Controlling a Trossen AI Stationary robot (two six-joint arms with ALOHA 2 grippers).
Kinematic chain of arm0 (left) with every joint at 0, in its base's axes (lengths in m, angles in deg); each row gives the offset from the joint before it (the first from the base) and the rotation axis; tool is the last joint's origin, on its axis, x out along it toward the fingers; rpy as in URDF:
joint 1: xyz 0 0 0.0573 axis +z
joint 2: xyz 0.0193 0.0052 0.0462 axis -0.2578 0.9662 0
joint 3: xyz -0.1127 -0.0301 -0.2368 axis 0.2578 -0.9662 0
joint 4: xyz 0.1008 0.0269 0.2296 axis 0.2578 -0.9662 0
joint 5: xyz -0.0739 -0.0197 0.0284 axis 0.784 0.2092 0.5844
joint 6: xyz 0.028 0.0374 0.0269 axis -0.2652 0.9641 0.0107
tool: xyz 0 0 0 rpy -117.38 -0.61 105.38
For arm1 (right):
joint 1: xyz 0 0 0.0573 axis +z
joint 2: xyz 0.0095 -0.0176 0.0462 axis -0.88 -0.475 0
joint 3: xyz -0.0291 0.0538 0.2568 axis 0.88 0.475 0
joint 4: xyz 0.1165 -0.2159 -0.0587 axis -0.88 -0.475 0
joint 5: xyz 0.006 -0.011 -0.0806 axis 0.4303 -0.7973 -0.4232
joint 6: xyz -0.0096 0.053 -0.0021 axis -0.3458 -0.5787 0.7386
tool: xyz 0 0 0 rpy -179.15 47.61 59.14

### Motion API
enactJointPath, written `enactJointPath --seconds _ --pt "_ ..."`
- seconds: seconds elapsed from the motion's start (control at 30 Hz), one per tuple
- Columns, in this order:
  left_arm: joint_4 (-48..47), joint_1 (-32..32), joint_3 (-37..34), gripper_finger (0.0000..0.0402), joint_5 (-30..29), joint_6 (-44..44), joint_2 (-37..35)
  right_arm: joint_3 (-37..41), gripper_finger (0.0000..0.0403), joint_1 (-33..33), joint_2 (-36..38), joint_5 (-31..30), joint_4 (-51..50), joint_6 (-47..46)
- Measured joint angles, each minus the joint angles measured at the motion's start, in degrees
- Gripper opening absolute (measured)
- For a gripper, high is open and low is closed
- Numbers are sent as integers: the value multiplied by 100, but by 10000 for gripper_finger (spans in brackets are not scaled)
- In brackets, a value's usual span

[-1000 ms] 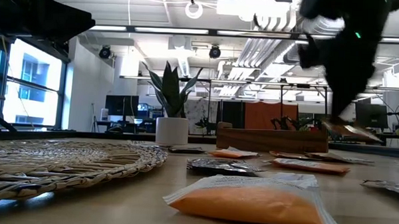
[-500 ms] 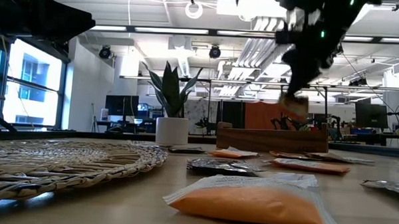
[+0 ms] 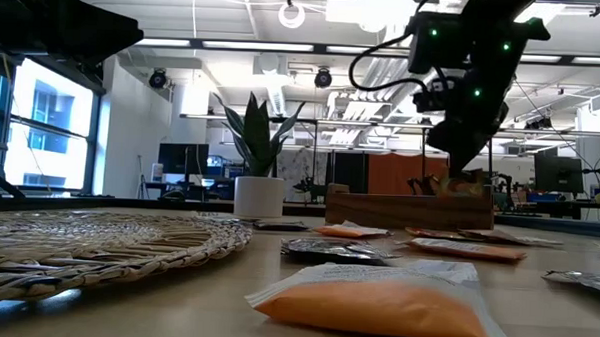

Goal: Pick & Place Tea
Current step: Put the orange tea bag into the right section of the wooden organizer

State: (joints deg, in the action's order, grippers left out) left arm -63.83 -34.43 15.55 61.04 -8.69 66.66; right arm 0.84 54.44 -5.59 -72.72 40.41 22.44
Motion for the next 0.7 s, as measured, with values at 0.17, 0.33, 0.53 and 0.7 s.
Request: enactJointPath --seconds 0.17,0.33,0.53,0.7 --pt "0 1 0 91 0 -1 0 0 9 4 0 277 -14 186" --pt "0 -1 0 91 2 2 0 0 39 4 0 290 -23 302" --pt "0 1 0 91 6 2 0 -239 81 4 0 576 -264 299" --pt "0 -1 0 91 22 2 0 -668 95 82 0 697 -457 299"
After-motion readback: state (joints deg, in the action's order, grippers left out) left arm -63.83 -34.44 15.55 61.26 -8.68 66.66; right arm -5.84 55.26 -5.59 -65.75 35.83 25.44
